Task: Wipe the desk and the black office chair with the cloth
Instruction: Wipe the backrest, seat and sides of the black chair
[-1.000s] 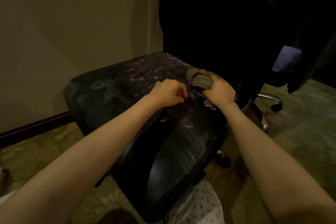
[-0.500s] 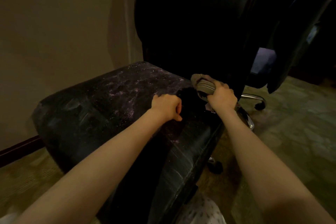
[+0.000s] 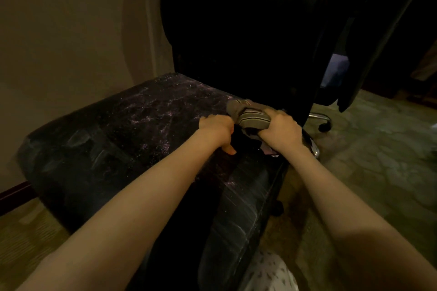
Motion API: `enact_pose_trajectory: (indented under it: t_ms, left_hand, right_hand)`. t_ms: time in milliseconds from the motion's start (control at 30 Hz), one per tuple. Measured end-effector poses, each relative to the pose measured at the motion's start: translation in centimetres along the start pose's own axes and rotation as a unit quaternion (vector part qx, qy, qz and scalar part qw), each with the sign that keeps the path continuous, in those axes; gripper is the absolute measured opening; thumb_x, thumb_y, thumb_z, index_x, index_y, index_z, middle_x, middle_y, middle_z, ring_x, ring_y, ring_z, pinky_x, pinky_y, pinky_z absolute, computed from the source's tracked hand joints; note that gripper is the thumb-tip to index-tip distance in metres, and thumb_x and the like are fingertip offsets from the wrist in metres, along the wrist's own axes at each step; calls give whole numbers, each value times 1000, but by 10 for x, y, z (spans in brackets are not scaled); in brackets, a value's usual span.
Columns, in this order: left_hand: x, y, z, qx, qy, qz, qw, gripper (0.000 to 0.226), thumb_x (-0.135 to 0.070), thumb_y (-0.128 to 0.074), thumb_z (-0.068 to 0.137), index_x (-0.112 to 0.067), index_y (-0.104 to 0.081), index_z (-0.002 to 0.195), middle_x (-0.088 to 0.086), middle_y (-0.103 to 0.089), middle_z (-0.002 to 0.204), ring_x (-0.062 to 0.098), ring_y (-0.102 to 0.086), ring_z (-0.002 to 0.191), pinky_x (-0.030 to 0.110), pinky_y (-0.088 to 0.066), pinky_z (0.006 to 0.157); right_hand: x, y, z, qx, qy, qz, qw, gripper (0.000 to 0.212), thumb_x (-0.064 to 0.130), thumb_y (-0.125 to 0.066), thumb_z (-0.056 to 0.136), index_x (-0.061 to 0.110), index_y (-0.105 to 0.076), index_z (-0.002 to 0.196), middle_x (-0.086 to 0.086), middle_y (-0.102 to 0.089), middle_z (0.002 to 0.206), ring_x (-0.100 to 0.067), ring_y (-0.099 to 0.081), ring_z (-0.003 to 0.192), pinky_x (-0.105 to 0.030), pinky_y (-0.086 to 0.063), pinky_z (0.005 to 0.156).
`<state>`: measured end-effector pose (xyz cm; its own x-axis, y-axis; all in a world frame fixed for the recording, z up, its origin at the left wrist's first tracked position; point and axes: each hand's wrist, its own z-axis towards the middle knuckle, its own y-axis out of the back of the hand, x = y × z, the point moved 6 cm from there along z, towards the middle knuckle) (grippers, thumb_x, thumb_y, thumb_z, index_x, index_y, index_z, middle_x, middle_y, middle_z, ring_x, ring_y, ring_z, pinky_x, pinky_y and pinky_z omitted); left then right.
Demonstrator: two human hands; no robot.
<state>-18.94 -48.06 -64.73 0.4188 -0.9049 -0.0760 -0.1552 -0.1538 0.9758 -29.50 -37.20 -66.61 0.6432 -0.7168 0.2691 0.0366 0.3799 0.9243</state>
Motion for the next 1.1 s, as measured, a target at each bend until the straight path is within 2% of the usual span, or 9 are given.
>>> enact_pose_trajectory:
  t_ms: [133, 233, 400, 600, 933, 1100]
  left_hand:
    - [0, -4, 10, 10, -11, 38, 999, 85, -40, -75, 74, -14, -31, 141, 13, -33, 143, 35, -29, 133, 45, -25, 110]
    - [0, -1, 25, 7, -30, 52, 998, 100, -43, -76, 72, -17, -16, 147, 16, -21, 148, 36, -19, 137, 45, -19, 113]
    - [-6, -9, 46, 72, -106, 87, 988, 117, -43, -71, 77, -16, 18, 147, 11, 21, 155, 29, 15, 144, 47, 5, 115]
    - [-8, -14, 65, 128, -149, 101, 975, 112, -51, -65, 80, -10, 14, 148, 7, 16, 157, 22, 11, 145, 49, 12, 113]
    - [-13, -8, 72, 161, -154, 155, 962, 114, -56, -62, 79, -9, 16, 147, 9, 16, 157, 24, 10, 145, 53, 9, 115]
    - [-17, -6, 68, 154, -160, 159, 962, 112, -53, -65, 78, -10, 11, 149, 9, 12, 158, 26, 3, 146, 54, 9, 113]
  right_hand:
    - [-24, -1, 33, -10, -70, 3, 997, 59, 27, -60, 85, 26, -40, 140, -17, -50, 125, -39, -50, 113, -41, -45, 85]
    - [-26, -7, 54, -17, -80, -7, 997, 62, 23, -60, 84, 24, -37, 142, -18, -48, 128, -40, -47, 115, -42, -44, 87]
    - [-26, -16, 68, -8, -93, -23, 995, 63, 21, -60, 83, 21, -37, 141, -18, -46, 130, -40, -46, 115, -43, -44, 87]
    - [-21, -22, 80, 12, -111, -28, 993, 62, 20, -59, 83, 19, -38, 141, -18, -47, 130, -39, -47, 114, -44, -45, 89]
    - [-16, -19, 87, 21, -130, 17, 991, 58, 20, -63, 82, 18, -44, 138, -17, -50, 129, -37, -50, 115, -41, -46, 89]
    - [-20, -17, 73, 29, -115, 31, 992, 58, 22, -64, 84, 16, -45, 138, -18, -49, 129, -37, -52, 114, -37, -45, 87]
